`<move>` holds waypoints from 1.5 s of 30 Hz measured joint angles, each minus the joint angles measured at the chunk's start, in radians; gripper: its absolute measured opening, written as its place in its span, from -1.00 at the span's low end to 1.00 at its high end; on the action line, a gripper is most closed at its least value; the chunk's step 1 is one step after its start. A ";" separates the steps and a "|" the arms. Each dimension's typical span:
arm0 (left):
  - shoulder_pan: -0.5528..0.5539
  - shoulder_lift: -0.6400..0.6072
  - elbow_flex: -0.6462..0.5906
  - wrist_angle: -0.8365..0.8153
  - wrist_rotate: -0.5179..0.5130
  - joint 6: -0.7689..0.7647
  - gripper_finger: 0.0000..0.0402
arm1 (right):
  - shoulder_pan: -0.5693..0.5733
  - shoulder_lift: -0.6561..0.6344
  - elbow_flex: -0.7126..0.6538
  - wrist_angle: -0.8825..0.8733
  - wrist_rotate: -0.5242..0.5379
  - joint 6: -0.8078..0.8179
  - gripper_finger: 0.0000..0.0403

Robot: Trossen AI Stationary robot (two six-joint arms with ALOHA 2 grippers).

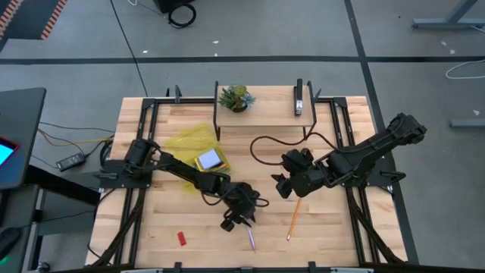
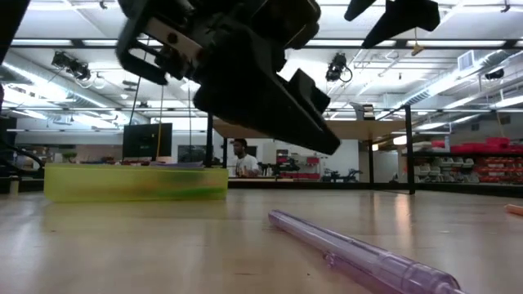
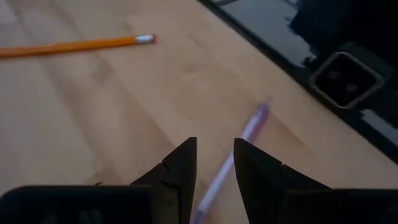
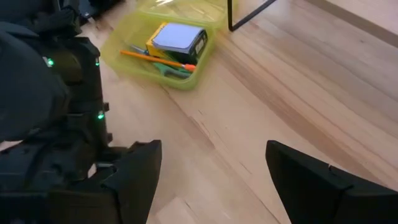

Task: Pack school essentials
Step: Put the purple pen into the yellow supply box

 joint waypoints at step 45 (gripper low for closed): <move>-0.002 0.087 0.002 -0.070 0.002 0.265 -0.35 | 0.053 0.000 0.000 0.050 0.104 0.054 0.46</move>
